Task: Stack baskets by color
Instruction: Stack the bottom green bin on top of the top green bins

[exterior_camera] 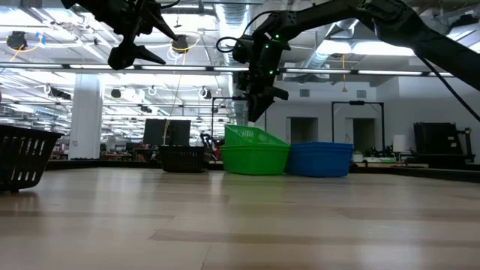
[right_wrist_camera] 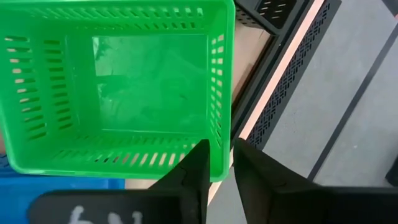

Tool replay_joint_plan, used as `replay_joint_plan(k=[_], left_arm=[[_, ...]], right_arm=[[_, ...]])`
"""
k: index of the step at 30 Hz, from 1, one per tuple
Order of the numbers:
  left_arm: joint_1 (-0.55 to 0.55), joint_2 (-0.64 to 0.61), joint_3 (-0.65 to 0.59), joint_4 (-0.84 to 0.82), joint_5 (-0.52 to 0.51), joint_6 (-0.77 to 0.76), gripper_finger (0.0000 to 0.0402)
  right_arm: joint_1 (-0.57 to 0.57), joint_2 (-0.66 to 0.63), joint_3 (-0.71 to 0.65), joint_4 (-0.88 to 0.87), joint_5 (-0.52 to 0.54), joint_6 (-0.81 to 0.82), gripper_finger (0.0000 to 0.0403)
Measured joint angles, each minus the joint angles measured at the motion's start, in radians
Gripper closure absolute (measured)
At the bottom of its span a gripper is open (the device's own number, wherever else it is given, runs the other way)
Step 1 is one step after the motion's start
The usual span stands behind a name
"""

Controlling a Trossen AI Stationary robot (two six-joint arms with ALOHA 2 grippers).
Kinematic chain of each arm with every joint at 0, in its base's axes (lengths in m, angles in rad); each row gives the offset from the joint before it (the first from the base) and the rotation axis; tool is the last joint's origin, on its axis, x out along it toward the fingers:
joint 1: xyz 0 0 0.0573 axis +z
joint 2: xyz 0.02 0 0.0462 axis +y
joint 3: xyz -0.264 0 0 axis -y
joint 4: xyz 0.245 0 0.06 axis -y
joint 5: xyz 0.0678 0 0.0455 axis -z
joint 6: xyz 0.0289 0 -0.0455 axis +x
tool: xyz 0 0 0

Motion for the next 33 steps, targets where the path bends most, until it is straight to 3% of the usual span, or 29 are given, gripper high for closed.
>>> replay_joint_plan(k=[12, 17, 23, 28, 33], left_arm=[[0.0, 0.0, 0.0, 0.0, 0.0, 0.0, 0.0145], [0.0, 0.0, 0.0, 0.0, 0.008, 0.0, 0.0145], [0.0, 0.0, 0.0, -0.006, 0.031, 0.006, 0.0145], [0.0, 0.0, 0.0, -0.037, 0.03, 0.008, 0.0145], [0.0, 0.0, 0.0, -0.049, 0.027, 0.01, 0.0145]], right_arm=[[-0.004, 0.0, 0.0, 0.018, 0.005, 0.01, 0.0243], [-0.006, -0.001, 0.0, 0.051, 0.083, 0.03, 0.0211], [-0.011, -0.007, 0.024, 0.075, 0.09, 0.086, 0.0179], [-0.003, -0.008, 0.024, 0.099, 0.068, 0.237, 0.0174], [0.008, 0.001, 0.023, 0.06, -0.003, 0.269, 0.0185]])
